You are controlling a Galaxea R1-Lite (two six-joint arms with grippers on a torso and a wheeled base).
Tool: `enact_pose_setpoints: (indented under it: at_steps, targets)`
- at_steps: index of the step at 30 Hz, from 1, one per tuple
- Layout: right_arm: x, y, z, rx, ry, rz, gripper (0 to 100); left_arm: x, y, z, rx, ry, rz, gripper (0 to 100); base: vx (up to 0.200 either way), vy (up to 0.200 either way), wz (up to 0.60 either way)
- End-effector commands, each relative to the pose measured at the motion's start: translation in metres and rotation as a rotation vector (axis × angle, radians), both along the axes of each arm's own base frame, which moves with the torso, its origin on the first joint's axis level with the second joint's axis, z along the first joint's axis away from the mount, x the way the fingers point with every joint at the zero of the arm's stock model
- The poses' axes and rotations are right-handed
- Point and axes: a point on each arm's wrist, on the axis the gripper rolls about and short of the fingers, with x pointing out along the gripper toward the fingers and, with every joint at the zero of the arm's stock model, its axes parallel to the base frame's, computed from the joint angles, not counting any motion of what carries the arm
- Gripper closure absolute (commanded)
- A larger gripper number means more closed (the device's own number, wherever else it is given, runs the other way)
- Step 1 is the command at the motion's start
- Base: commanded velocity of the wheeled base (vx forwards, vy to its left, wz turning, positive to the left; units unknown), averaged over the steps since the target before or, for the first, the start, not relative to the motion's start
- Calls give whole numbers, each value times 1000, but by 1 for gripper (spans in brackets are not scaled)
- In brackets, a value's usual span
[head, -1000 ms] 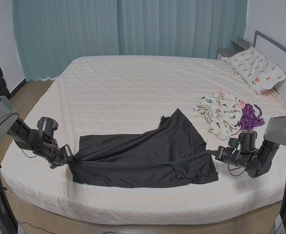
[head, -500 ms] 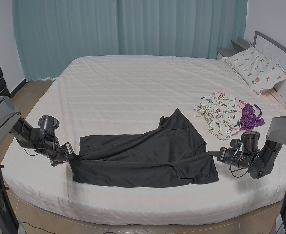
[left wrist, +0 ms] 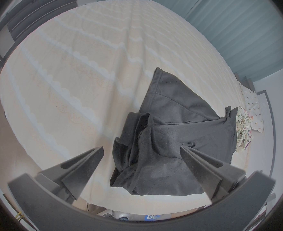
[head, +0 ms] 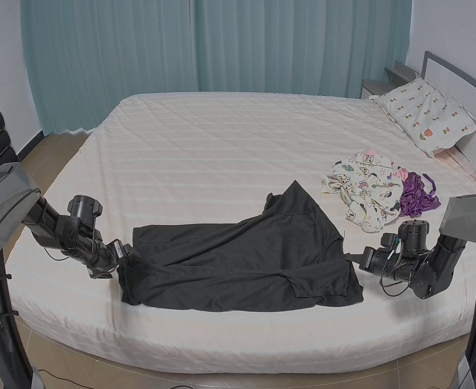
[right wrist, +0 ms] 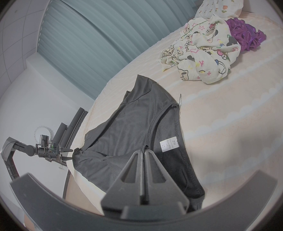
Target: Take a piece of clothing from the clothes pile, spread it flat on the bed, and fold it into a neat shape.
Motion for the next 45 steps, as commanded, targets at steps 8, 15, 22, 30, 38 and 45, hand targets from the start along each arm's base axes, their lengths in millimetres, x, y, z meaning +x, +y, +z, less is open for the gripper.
enact_pose_setpoints:
  at_steps: [8, 15, 22, 30, 38, 45]
  targets:
    - [-1, 2, -2, 4, 9, 4, 100, 69, 3, -7, -25, -136, 14, 0, 0, 0, 0]
    - [-1, 3, -3, 4, 10, 5, 100, 96, 1, -28, -26, -168, 3, 0, 0, 0, 0]
    - [0, 3, -6, 3, 9, 3, 100, 113, -2, -43, -22, -191, -1, 0, 0, 0, 0]
    - [0, 3, -5, 3, 6, 3, 100, 135, -1, -45, -30, -252, 23, 100, 0, 0, 0]
    - [0, 2, -5, 3, 6, 1, 100, 159, 2, -21, -45, -384, 139, 100, 0, 0, 0]
    - [0, 3, -8, 0, 7, -1, 100, 164, 0, -21, -45, -453, 133, 100, 0, 0, 0]
